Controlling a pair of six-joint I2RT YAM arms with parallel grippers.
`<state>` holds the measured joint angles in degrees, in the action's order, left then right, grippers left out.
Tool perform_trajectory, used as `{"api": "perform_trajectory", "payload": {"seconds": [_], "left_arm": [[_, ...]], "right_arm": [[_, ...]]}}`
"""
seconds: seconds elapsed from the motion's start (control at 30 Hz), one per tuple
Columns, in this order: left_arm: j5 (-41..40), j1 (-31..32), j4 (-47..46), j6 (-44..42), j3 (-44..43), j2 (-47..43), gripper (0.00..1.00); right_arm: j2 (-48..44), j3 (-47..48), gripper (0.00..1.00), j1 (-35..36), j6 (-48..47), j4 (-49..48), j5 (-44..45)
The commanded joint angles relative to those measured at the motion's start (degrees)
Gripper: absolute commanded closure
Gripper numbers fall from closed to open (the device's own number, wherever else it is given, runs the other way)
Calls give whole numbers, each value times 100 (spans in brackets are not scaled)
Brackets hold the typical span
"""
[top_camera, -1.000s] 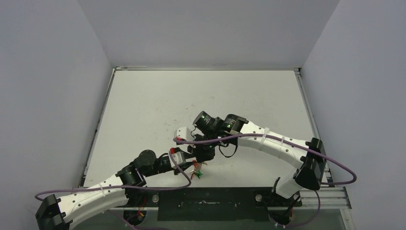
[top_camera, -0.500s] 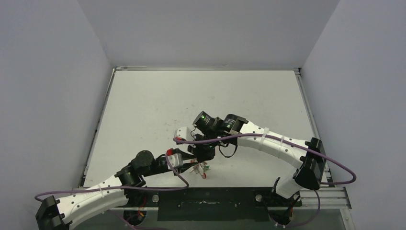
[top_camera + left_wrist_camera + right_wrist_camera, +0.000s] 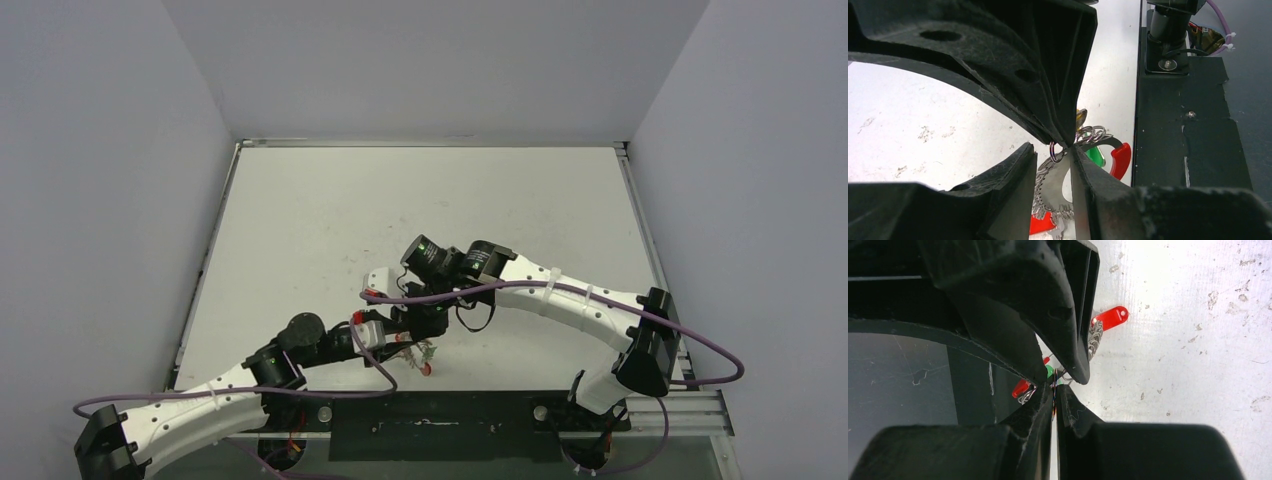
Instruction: Put the keys on the keyring
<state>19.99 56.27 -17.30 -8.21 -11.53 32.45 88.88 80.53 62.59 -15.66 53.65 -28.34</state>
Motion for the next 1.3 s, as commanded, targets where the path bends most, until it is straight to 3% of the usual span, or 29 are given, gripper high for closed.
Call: {"api": "perform_trajectory", "payload": {"seconds": [0.0, 0.2, 0.27, 0.33, 0.57, 0.67, 0.77, 0.9, 1.27], "left_arm": [[23, 17, -160, -58, -304, 33, 71], [57, 24, -183, -71, -323, 99, 81], [73, 23, -154, -79, -339, 137, 87], [99, 18, -111, -112, -360, 169, 99], [79, 17, -53, -155, -399, 207, 100], [43, 20, -169, -101, -335, 189, 100], [-17, 19, -416, 5, -200, 143, 100], [-115, 17, -863, 241, 81, 12, 100], [-459, 20, -2489, 790, 994, -492, 100]], "right_arm": [[-90, 244, 100, 76, 90, -190, 12], [-63, 277, 100, 103, 93, -188, 20], [-64, 294, 100, 109, 90, -188, 11], [-61, 305, 100, 110, 89, -181, 15], [-58, 305, 100, 111, 63, -226, 54], [-116, 239, 90, 112, 40, -332, 107], [-264, 79, 69, 111, 51, -547, 282], [-643, -239, 51, 48, 100, -985, 528], [-1514, -1177, 51, -682, 383, -1865, -477]]}}
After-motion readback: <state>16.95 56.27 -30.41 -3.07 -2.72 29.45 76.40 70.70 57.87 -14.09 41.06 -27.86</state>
